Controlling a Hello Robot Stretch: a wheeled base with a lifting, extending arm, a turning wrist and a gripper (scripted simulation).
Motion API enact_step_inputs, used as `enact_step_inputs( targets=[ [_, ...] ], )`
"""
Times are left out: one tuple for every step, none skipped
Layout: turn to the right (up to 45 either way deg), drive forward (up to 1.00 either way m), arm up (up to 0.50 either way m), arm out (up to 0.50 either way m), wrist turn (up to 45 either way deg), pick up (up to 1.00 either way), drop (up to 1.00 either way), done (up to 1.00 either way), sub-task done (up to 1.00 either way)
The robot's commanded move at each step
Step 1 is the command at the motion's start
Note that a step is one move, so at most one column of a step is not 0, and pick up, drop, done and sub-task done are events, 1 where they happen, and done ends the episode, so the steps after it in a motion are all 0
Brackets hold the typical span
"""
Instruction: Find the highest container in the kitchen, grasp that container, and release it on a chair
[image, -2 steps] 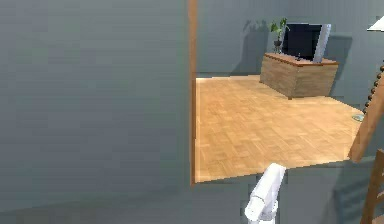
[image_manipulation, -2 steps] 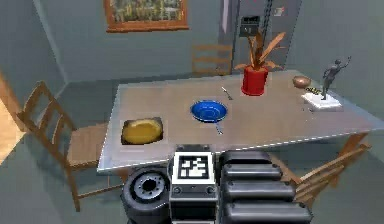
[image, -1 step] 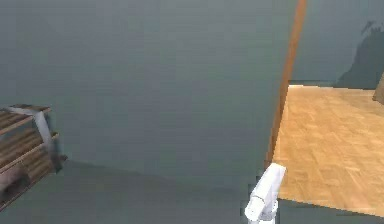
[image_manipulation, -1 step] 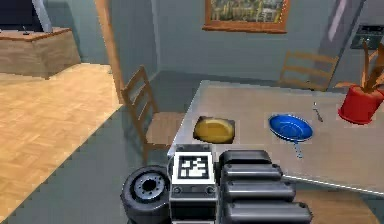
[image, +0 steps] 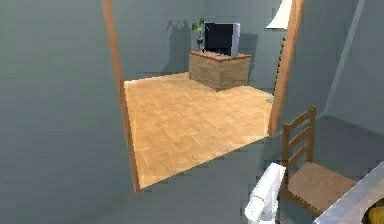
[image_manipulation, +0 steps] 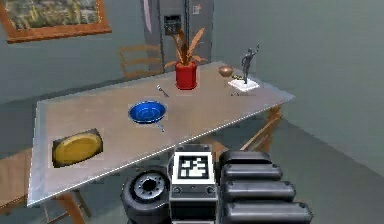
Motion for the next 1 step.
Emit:
enact_step_inputs(
  targets=[
    [15.0,0.00,0.00,0.00,0.0,0.00,0.00,0.00,0.00]
  ],
)
